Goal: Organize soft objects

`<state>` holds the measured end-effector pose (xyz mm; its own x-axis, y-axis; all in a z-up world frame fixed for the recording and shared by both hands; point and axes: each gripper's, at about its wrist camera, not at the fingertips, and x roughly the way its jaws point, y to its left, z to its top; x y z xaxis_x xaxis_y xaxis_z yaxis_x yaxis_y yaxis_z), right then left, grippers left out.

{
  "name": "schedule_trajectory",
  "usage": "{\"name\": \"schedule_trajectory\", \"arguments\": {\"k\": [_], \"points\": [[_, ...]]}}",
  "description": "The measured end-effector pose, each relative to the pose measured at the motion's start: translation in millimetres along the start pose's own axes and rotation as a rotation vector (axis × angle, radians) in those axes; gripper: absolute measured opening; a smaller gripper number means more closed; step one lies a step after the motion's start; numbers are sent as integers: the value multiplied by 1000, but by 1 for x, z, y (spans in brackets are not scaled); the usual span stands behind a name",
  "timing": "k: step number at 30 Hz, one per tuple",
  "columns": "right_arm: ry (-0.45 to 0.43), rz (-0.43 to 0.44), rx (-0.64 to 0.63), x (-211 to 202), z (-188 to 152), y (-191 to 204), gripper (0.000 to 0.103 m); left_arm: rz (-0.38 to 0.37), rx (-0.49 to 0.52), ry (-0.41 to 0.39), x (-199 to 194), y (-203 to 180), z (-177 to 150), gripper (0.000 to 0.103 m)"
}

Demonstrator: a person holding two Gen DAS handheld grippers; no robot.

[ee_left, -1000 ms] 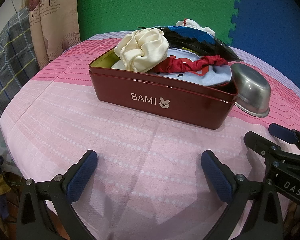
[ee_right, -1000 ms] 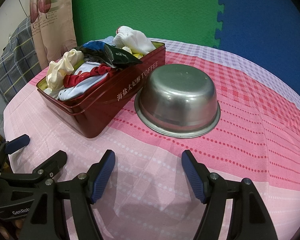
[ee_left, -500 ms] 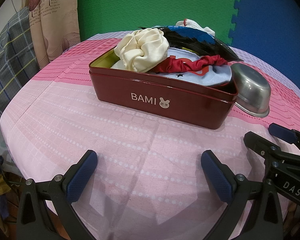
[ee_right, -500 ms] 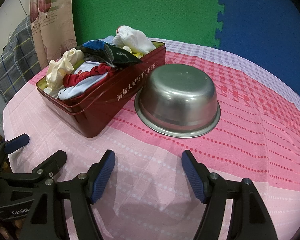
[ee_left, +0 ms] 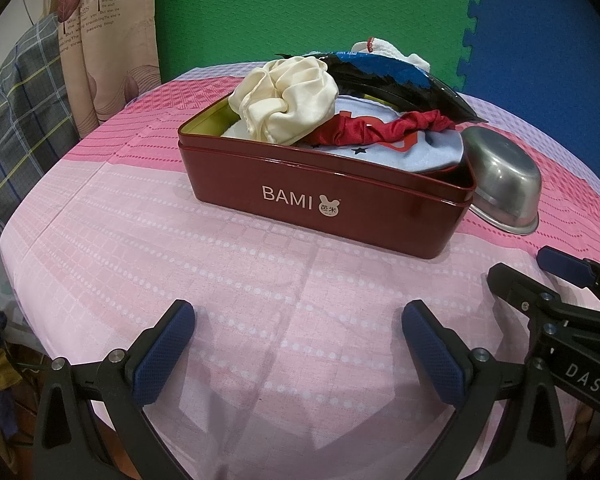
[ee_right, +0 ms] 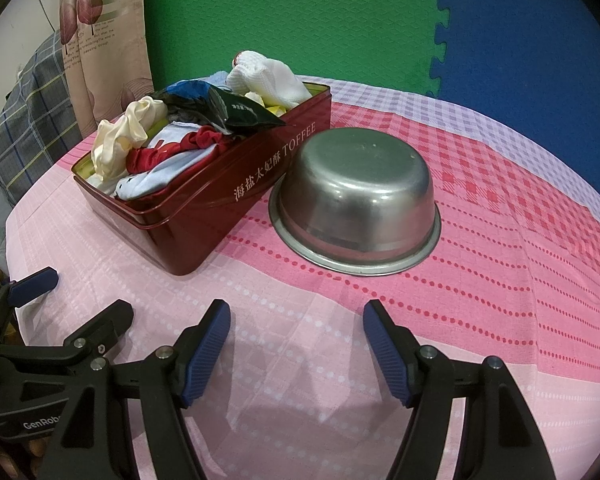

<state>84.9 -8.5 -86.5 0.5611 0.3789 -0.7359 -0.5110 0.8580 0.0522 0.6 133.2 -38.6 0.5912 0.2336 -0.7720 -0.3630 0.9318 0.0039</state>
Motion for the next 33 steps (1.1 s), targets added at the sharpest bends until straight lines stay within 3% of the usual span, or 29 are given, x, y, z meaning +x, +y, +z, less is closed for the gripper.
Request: {"name": "schedule_trajectory", "arguments": {"k": [33], "points": [[2,-3,-6,0,-1,-2,71,0,0,1,0,0,1,103]]}}
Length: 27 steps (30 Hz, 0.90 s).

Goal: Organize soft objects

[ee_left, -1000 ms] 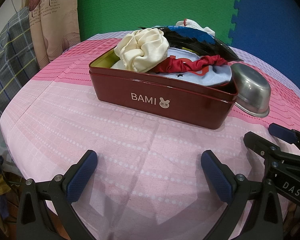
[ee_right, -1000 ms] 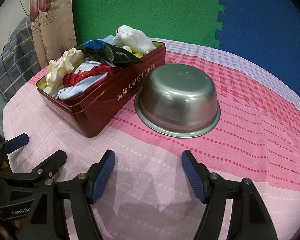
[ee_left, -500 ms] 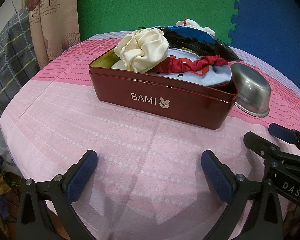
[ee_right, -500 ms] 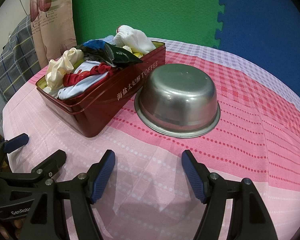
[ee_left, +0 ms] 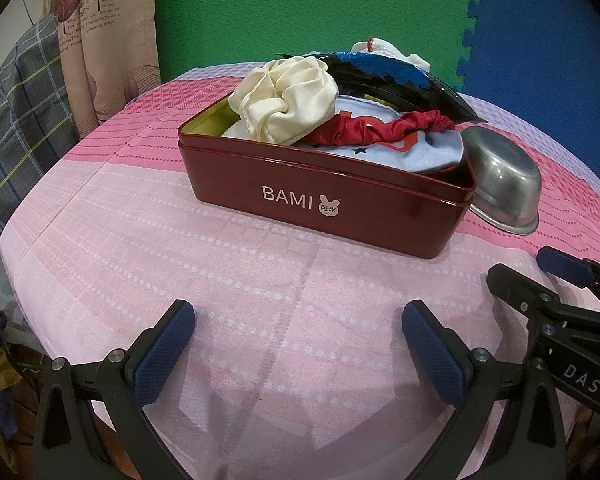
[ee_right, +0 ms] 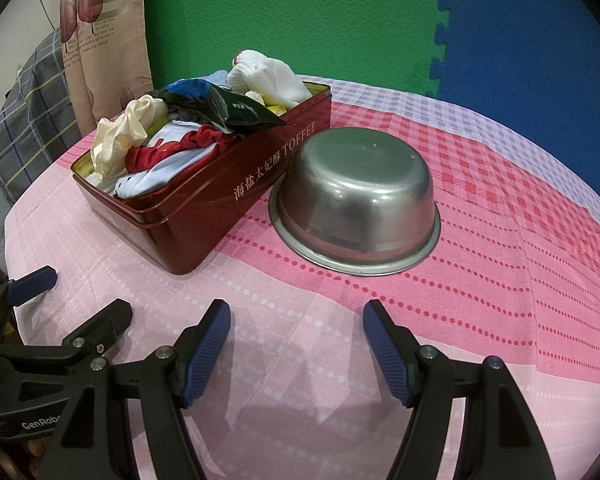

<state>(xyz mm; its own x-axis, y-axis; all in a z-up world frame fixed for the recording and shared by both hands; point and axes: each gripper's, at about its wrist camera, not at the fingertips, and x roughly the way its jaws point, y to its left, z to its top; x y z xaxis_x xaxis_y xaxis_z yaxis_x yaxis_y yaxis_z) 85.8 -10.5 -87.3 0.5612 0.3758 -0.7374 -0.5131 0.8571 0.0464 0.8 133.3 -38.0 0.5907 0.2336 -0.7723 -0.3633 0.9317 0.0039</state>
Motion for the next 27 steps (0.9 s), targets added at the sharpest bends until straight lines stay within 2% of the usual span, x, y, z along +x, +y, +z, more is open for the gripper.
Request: {"name": "schedule_trajectory", "arguments": {"k": [27], "points": [[0,-1,-2,0,1,3,71,1,-1,0,0,0,1,103]]}}
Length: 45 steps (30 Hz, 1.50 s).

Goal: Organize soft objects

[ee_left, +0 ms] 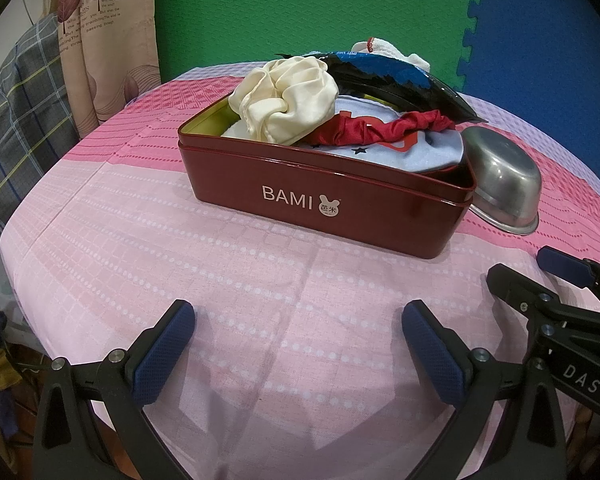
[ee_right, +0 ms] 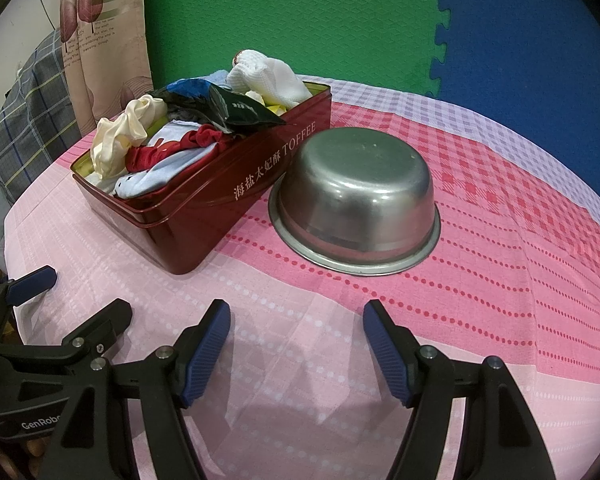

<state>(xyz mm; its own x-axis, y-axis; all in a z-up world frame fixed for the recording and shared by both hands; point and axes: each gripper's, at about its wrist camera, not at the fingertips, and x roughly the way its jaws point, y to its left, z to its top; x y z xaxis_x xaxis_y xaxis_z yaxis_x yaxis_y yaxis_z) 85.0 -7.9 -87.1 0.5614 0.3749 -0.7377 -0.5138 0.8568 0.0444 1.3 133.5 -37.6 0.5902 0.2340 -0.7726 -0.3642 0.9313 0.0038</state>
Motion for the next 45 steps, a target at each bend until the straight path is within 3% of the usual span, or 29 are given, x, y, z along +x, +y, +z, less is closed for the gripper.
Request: {"name": "schedule_trajectory", "arguments": {"k": [45], "points": [[4,-5,-7,0,0,-4,72,-5,-1,-5,0,-1,0,103]]}}
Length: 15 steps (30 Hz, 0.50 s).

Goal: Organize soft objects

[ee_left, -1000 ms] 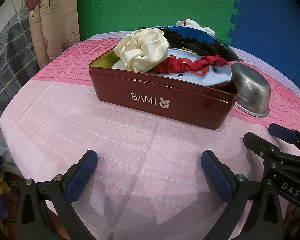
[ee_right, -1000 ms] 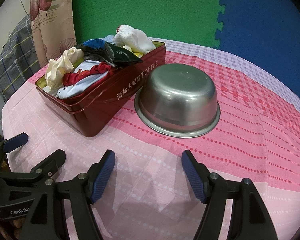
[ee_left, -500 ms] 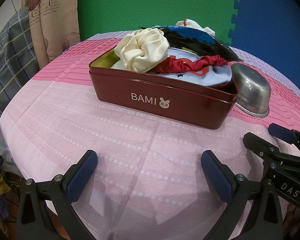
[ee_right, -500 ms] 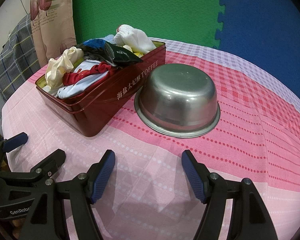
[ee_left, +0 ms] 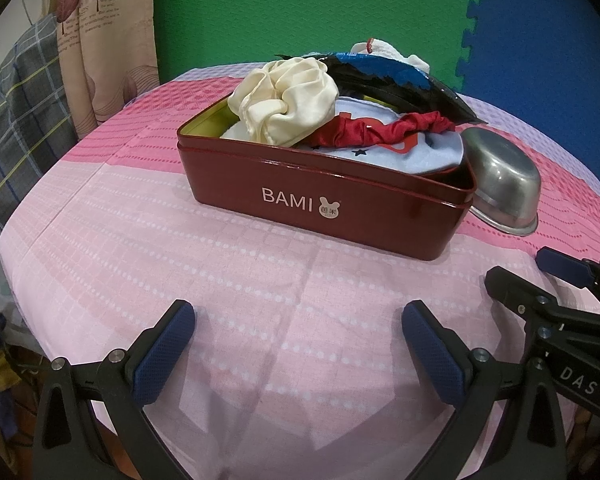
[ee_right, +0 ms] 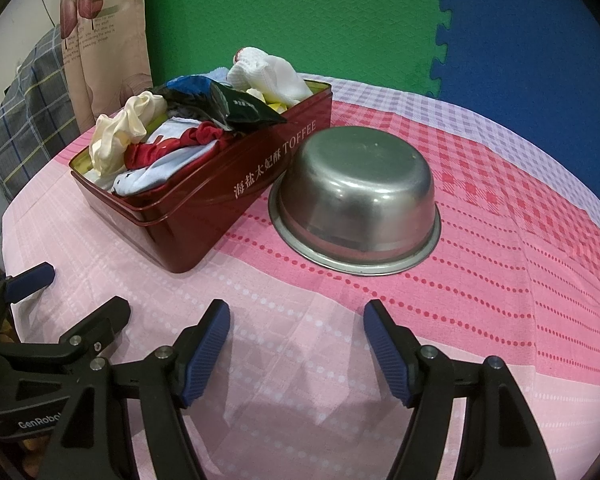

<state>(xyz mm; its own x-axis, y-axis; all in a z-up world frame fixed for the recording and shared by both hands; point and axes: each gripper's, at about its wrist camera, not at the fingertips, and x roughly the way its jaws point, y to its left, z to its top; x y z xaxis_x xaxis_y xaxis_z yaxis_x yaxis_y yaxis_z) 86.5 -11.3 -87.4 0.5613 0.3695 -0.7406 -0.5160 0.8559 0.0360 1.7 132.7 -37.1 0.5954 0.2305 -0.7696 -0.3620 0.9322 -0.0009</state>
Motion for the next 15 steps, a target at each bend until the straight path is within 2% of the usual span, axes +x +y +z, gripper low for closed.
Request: {"name": "schedule_trajectory", "arguments": {"k": [7,8,10,11,13,15], "points": [[5,18,-5,1,0,-3,76,-22,-11,-13,-2,3,0,102],[2,38,4,-2,0,-4,76,-11,-11,-11,-4,3,1,102],[-37,131,78,-15,0,-24,75,-11,-31,7,-10,6,2,102],[-70,122,121,-24,0,-39,75,-18,-49,15,-15,9,2,102],[-105,46,177,-36,2,-78,77,2,-68,-9,-31,13,6,102],[-15,-32,186,-24,3,-124,78,38,-60,-9,-44,12,9,102]]}}
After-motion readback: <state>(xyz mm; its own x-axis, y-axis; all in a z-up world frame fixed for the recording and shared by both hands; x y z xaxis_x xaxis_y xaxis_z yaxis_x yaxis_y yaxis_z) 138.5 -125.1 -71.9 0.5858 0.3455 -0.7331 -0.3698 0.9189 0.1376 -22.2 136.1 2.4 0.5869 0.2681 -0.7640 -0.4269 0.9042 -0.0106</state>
